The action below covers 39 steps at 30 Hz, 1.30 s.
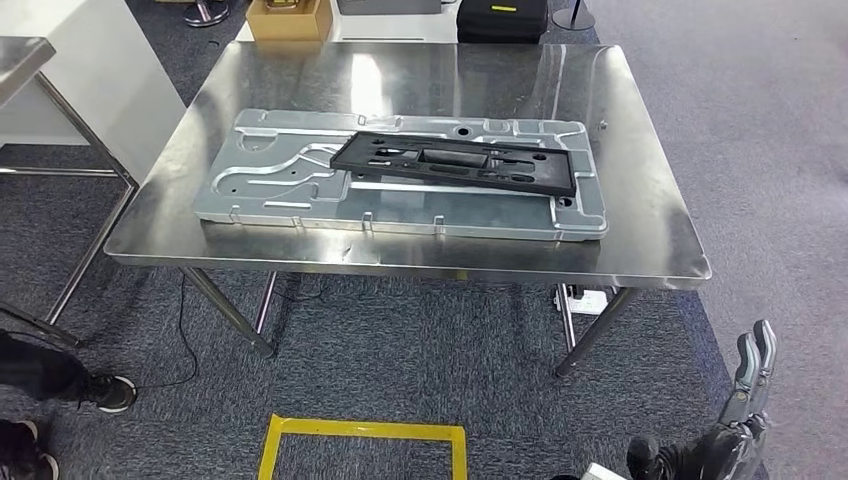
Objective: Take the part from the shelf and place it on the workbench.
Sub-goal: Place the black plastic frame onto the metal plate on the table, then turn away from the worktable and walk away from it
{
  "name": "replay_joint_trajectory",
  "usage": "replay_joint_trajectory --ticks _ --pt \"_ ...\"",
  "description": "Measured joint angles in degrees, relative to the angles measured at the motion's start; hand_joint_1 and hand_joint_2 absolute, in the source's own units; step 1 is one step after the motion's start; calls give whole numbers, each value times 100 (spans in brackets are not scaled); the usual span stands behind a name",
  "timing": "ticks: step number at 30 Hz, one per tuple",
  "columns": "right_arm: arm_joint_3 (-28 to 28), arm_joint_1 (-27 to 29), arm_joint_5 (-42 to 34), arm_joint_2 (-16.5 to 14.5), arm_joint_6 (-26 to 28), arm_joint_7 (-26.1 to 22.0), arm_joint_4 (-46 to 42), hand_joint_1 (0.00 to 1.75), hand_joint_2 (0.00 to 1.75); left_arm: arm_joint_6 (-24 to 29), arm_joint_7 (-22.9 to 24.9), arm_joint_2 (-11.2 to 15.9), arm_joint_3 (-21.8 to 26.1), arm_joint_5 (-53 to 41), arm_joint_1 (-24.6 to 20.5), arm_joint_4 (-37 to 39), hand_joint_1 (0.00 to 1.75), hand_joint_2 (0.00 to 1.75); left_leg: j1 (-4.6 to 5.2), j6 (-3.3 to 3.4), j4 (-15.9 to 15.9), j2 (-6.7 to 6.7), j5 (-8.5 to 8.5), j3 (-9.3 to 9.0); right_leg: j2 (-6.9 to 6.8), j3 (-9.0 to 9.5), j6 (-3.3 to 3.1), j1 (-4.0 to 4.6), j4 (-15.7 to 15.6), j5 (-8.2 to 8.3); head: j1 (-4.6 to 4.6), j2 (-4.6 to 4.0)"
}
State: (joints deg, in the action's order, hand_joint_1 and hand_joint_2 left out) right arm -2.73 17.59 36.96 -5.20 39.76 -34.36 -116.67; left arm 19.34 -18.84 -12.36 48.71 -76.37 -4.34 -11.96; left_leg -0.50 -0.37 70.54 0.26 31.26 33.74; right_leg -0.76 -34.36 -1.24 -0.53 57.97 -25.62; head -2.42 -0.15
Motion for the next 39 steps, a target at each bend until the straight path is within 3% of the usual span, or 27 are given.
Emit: replay_joint_trajectory --ticks 2,4,6,7,8,9,11,12,13,14,16,18,19,21,22,23,26,27,28,29,31,32,34,35,37,38,39 --pt "0 1 0 0 1 0 -1 0 0 0 0 1 1 -1 -12 0 0 0 0 23 -843 -6 -63 -589 3 -141 50 4 80 85 -1 0" --pt "0 1 -1 0 2 0 -1 0 0 0 -1 1 -1 -1 -21 0 0 0 27 90 -1374 -17 71 -891 -3 -199 114 9 113 173 -2 0" --pt "0 3 -2 0 2 3 0 0 0 0 -2 1 -1 -1 -18 1 0 0 33 195 -1447 -12 28 -862 -3 -214 186 -1 106 251 -5 0" --pt "0 6 -3 0 2 7 1 0 0 -1 -1 0 0 0 -18 1 0 0 28 251 -1459 2 -30 -820 11 -240 217 -8 145 193 -6 0" --pt "0 9 -3 0 2 12 2 0 0 -3 0 -1 1 1 -18 2 0 0 22 312 -1474 17 -101 -761 26 -287 241 -15 264 19 -9 0" --pt "0 11 -3 1 2 16 4 0 0 -7 1 -1 1 2 -20 2 0 0 20 360 -1485 34 -178 -684 40 -353 257 -23 489 -261 -11 0" --pt "0 12 -4 1 2 24 9 0 0 -13 0 -1 1 2 -24 2 0 0 46 408 -1475 49 -318 -510 49 -492 283 -28 1167 -844 -14 0" --pt "0 12 -5 1 2 25 13 0 0 -14 0 -1 1 2 -23 2 0 0 58 411 -1463 55 -386 -416 49 -526 296 -32 1490 -959 -14 0" --pt "0 13 -6 1 2 26 19 0 0 -15 0 0 1 3 -22 2 0 0 66 407 -1443 61 -451 -318 49 -505 305 -36 1691 -920 -13 0" --pt "0 13 -7 1 2 30 24 0 0 -15 0 1 1 3 -21 2 0 0 71 397 -1415 64 -511 -214 49 -401 308 -41 1718 -766 -13 0" --pt "0 10 -6 2 2 39 31 0 0 -15 0 1 1 5 -22 2 0 0 76 364 -1339 60 -607 -20 52 106 296 -56 1181 -475 -11 0" --pt "0 3 -5 2 2 46 33 0 0 -15 -1 1 1 7 -24 2 0 0 92 311 -1245 47 -678 106 63 714 263 -44 314 -544 -9 0" --pt "0 0 -4 2 2 48 33 0 0 -15 -2 0 1 7 -26 2 0 0 96 280 -1213 43 -718 145 71 882 244 -28 31 -635 -8 0" --pt "0 4 -3 2 2 52 36 0 0 -16 -2 1 1 7 -22 2 0 0 89 209 -1190 38 -804 208 74 891 184 -6 -131 -670 -9 0" --pt "0 4 -2 2 1 54 38 0 0 -16 -2 1 2 8 -18 2 0 0 75 176 -1153 31 -764 250 66 834 141 -5 -135 -620 -10 0" --pt "0 4 -3 2 1 57 42 0 0 -16 -2 1 2 8 -13 2 0 0 63 147 -1051 23 -617 304 57 768 89 -10 -139 -558 -8 0" --pt "0 3 -5 2 0 76 56 0 0 -18 -1 1 3 8 1 2 0 0 40 97 -223 13 212 513 33 533 -1 -1 -133 -364 -3 0" --pt "0 4 -5 2 0 84 62 0 0 -17 0 1 3 8 2 2 0 0 38 89 105 12 360 552 27 442 -6 8 -120 -300 -3 0" --pt "0 3 -6 2 0 94 69 0 0 -17 0 2 3 7 0 2 0 0 38 87 332 12 357 540 19 344 -5 18 -100 -236 -3 0" --pt "0 3 -7 2 0 102 74 0 0 -17 0 2 3 7 -3 2 0 0 38 92 397 12 225 451 13 243 -1 24 -73 -176 -3 0" --pt "0 4 -6 2 1 110 80 0 0 -17 0 5 3 5 -6 2 0 0 40 125 -32 11 -121 7 10 61 17 29 -6 -72 -2 0" --pt "0 4 -5 2 2 111 80 0 0 -17 0 7 3 3 -10 2 0 0 49 145 -465 10 -153 -314 11 -9 35 35 32 -31 -1 0" --pt "0 2 -3 2 2 110 80 0 0 -15 -1 9 2 -1 -23 2 0 0 71 184 -1208 3 -13 -798 7 -94 85 43 83 52 -3 0" --pt "0 1 -2 2 2 110 80 0 0 -14 -2 9 2 -2 -29 2 0 0 86 204 -1398 -1 60 -889 2 -118 117 44 88 100 -4 0" --pt "0 2 0 2 2 109 80 0 0 -14 -2 8 2 -2 -23 2 0 0 79 270 -1474 8 9 -835 5 -156 181 37 91 159 -4 0" --pt "0 5 0 2 2 109 80 0 0 -14 -2 8 2 -2 -20 2 0 0 71 317 -1486 21 -53 -785 17 -194 208 29 150 66 -8 0" --pt "0 7 0 2 2 109 81 0 0 -14 -3 9 3 -2 -18 2 0 0 64 367 -1501 36 -121 -725 31 -250 232 21 303 -139 -9 0"
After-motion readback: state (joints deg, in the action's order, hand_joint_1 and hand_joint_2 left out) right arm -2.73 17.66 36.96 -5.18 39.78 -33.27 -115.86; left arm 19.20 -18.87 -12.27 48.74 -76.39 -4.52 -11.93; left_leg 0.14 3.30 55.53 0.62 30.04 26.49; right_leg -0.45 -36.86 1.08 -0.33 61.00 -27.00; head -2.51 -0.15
